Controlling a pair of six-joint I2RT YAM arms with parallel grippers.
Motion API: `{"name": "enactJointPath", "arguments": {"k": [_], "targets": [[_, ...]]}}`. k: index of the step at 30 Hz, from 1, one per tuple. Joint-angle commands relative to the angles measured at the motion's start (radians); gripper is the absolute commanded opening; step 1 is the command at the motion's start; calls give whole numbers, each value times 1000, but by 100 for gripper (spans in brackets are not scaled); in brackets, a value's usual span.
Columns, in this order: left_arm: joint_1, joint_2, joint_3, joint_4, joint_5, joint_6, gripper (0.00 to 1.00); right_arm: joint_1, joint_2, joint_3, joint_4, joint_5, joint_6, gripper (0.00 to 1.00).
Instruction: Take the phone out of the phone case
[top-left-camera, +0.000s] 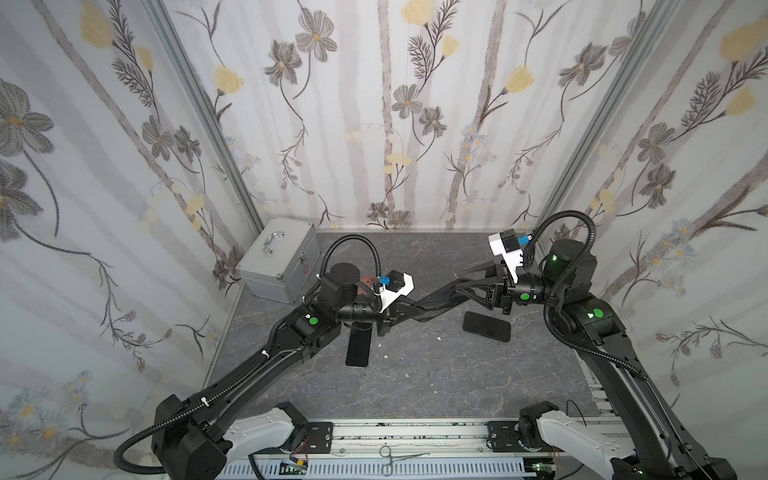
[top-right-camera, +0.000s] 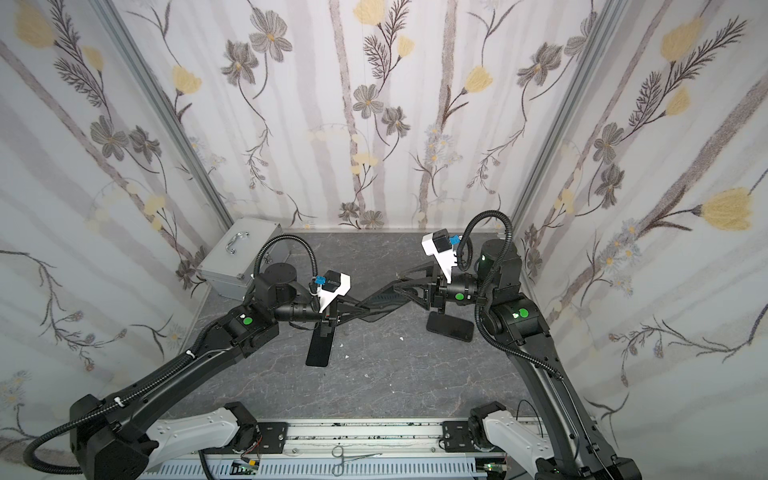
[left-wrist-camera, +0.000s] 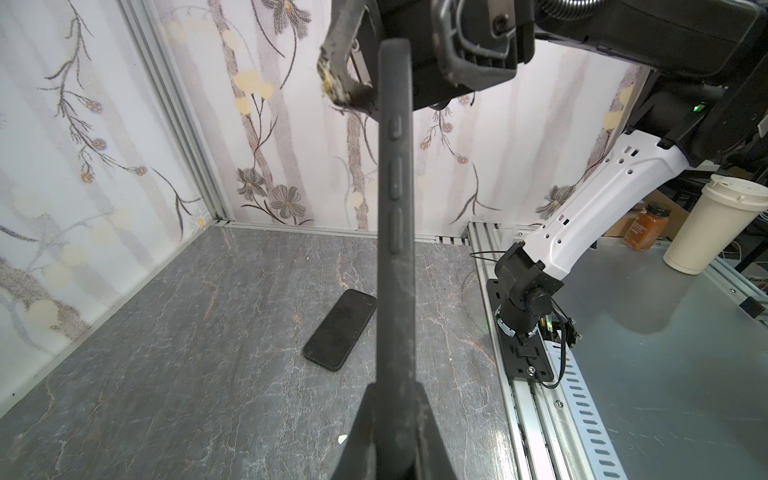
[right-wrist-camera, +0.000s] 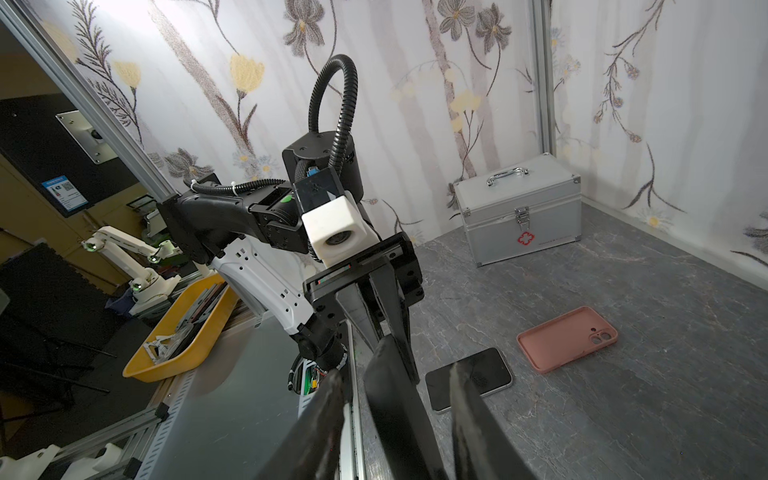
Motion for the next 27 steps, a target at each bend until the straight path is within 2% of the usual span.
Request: {"name": "enactJointPath", "arguments": {"k": [1,7,10,14,16,27], "targets": [[1,-15,-3,39,8,27,0,6,16,13,-47,-12,-44,38],[-2,-18,3,39,-2,37,0,8,32,15,-59,-35,-18,30],[-2,-19,0,37,-3,41,0,9,31,12,-38,-57,12,30],[-2,-21,-3,37,-6,47,0,8,26,-6,13,-76,59,39],[-3,-18,1,37,-6,47,0,8,26,-8,20,-77,69,40],[-6,-10,-2,36,-27,57,0,11,22,-41,68,-83,131,31]]}}
